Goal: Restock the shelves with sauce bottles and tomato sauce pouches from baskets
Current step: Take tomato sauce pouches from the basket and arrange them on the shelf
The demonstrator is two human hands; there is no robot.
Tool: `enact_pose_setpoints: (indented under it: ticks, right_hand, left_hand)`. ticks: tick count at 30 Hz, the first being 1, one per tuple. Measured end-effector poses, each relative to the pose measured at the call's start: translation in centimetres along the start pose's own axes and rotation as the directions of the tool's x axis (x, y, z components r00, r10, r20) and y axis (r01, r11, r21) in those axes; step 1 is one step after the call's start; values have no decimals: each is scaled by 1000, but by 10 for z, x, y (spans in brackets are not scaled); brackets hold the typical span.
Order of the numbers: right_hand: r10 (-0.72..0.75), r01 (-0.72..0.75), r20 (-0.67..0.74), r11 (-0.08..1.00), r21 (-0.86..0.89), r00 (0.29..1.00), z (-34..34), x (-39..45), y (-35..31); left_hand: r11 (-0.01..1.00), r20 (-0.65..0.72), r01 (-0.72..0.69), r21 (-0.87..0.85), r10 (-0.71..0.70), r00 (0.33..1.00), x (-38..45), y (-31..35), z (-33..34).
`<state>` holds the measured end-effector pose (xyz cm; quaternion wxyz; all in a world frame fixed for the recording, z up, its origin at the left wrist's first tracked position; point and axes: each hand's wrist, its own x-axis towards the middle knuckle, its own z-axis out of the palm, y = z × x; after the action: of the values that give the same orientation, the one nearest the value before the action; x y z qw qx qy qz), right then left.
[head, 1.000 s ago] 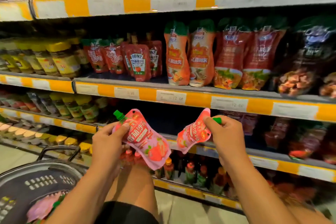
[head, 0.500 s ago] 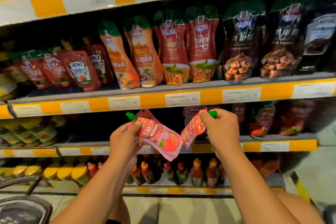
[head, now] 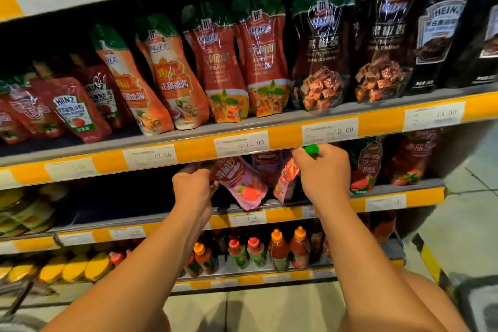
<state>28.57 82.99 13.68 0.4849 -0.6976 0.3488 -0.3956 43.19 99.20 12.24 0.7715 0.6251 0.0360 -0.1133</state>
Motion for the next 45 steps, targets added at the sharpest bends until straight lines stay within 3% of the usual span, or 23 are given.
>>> enact_pose_setpoints:
  ticks: [6,15,19,24,31,36,45]
  right_hand:
    - [-19,20,11,998,-64,1000,5,4,7]
    - [126,-126,20,992,-14,992,15,12,9]
    - [113,-114,42,993,8,993,21,9,7]
    - [118,-112,125,992,-58,985,32,8,11]
    - [116,-56,171,945,-323,978,40,4,19]
    - [126,-58,164,929,-367,978,34,4,21]
    - [170,-162,-5,933,-320,986,21,11,23]
  left_hand:
    - [994,123,-112,15,109,986,2,-7,23]
    - [942,287,-233,242,160,944,1,-24,37]
    - [923,334,-230,310,121,935,5,-33,34]
    - [794,399,-273,543,42,916,2,-48,24]
    - [654,409,-307,691,-4,913,7,-59,17]
    - [588,474,-398,704,29,880,17,-70,11]
    - [648,522,-438,623,74,850,12,-69,10]
